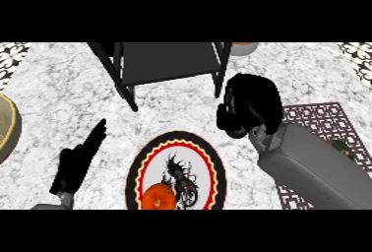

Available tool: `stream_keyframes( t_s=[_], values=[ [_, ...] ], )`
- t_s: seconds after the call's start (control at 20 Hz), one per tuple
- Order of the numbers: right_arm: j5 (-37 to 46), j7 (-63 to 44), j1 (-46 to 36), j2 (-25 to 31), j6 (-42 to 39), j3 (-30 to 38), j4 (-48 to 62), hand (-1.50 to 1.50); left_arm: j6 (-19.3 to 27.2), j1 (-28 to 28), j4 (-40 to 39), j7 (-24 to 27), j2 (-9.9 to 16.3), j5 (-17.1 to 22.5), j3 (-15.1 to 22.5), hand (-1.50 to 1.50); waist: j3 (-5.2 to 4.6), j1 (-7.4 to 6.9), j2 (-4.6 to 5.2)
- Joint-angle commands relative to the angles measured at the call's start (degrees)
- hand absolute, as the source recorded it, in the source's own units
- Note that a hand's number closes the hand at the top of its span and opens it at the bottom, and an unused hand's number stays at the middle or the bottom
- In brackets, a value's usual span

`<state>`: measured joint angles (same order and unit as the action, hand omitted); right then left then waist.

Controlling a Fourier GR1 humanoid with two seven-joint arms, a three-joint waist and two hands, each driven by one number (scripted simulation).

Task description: Pick the eggplant from the placemat and place it in the tiered shelf

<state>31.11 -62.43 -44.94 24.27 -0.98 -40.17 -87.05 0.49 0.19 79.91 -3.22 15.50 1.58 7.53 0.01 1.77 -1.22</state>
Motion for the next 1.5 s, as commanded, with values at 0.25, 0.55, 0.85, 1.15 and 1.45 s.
stream_keyframes(
  t_s=[0.25, 0.55, 0.85, 1.15, 1.45],
  values=[
    [7.1, -14.22, -9.65, -2.62, -1.51, 12.21, -14.91, 1.5, -1.13, 1.7, 2.09, -0.64, -0.08, 0.2, 0.5, 0.0, -0.06, -1.41, 0.53],
    [9.44, -10.87, -16.2, -4.78, -5.83, 18.72, -8.31, 1.5, 1.41, -2.64, 0.37, -2.26, -3.32, -2.12, 1.52, 0.0, -0.06, -1.84, 1.06],
    [13.85, 1.01, -23.07, -6.65, 1.24, 24.49, 15.48, 1.5, -1.89, -1.92, -2.34, 2.07, -1.31, -1.54, 0.16, 0.0, -0.11, -3.66, 1.85],
    [13.76, 11.3, -31.12, -7.95, 2.58, 29.65, 31.63, 1.5, -2.73, 0.63, 2.7, -0.55, -1.41, -1.94, 1.52, 0.0, -0.04, -3.9, 1.63],
    [15.06, 19.55, -35.67, -12.56, 7.69, 30.72, 47.9, 1.5, -1.14, -3.03, -2.2, 0.01, -3.7, -3.68, 1.59, 0.0, -0.08, -4.32, 2.08]
  ],
)
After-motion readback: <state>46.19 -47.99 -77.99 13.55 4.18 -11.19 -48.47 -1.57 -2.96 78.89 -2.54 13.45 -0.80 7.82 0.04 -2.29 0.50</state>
